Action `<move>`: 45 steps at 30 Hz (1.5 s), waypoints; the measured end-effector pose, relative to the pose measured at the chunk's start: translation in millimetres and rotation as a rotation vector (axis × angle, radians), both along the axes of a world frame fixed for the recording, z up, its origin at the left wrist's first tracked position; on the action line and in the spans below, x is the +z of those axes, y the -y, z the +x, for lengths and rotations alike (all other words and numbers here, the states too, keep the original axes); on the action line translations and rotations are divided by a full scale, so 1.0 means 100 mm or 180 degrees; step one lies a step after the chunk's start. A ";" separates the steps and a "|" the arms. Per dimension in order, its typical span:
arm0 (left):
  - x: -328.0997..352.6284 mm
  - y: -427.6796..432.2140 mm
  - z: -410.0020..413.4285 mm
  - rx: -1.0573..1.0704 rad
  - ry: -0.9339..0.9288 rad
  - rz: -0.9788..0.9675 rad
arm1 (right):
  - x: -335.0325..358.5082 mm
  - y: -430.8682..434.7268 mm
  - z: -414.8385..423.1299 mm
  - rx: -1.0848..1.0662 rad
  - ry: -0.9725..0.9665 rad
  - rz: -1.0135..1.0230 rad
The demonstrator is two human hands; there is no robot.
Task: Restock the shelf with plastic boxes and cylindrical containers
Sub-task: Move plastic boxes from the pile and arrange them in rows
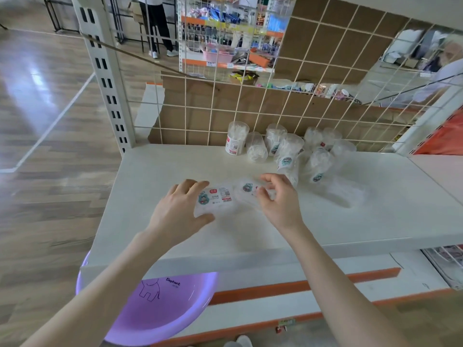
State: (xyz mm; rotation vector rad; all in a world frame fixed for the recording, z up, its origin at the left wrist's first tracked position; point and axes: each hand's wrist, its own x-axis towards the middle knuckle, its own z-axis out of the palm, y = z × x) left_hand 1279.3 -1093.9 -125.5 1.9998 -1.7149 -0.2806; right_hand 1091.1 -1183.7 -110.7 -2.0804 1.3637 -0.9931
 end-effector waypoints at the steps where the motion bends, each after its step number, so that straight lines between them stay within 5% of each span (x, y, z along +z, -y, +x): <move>1: -0.03 -0.01 -0.01 0.0036 0.0000 0.0058 | -0.03 0.04 -0.04 0.0048 -0.0303 -0.0018; 6: -0.18 -0.07 -0.06 0.0122 0.0139 0.0015 | -0.20 0.06 -0.11 0.0415 -0.1312 0.0422; 23: 0.11 -0.19 -0.39 -0.0305 0.0058 -0.0741 | -0.11 -0.11 -0.73 0.0193 -0.0654 -0.0109; 45: 0.05 -0.04 -3.74 -0.0637 -0.0130 -0.0413 | -0.03 -0.51 -4.12 -0.0340 -0.0464 -0.0185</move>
